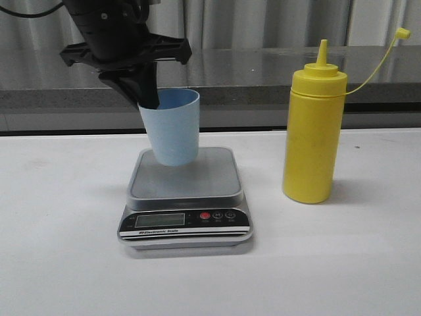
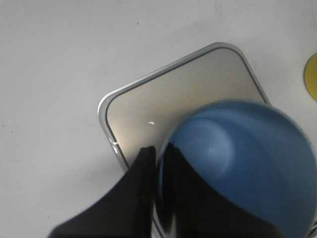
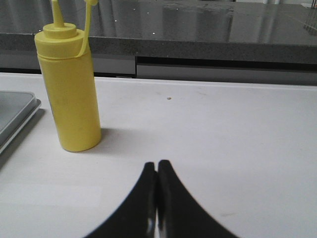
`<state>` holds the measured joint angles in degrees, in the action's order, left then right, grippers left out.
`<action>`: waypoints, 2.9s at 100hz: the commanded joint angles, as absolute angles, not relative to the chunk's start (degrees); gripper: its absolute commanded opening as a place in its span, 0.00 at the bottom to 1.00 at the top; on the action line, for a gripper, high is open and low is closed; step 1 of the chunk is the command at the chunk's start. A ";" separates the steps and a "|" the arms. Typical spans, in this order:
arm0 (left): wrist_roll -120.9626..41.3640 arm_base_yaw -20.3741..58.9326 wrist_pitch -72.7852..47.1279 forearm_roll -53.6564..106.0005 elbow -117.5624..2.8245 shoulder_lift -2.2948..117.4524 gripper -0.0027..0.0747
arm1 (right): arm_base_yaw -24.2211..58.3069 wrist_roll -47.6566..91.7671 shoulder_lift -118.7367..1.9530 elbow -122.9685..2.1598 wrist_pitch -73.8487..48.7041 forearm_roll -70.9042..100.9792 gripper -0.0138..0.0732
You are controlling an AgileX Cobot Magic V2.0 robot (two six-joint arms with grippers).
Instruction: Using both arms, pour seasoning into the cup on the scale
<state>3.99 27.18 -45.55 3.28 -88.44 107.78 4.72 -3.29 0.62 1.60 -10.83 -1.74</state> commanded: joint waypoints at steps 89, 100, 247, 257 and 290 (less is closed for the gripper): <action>4.18 27.70 -46.00 5.25 -90.36 107.33 0.38 | 4.30 -3.30 1.72 0.36 -6.11 -1.82 0.08; 4.18 27.70 -46.34 5.25 -90.64 106.85 0.60 | 4.30 -3.30 1.72 0.36 -6.11 -1.82 0.08; 7.08 7.19 -18.75 0.00 -41.77 43.22 0.70 | 4.30 -3.30 1.72 0.36 -6.11 -1.82 0.08; 7.08 7.19 -16.99 0.00 -37.32 36.54 0.70 | 4.30 -3.30 1.72 0.36 -6.11 -1.82 0.08; 7.08 7.19 -16.87 -0.88 -25.51 19.81 0.70 | 4.30 -3.30 1.72 0.36 -6.11 -1.82 0.08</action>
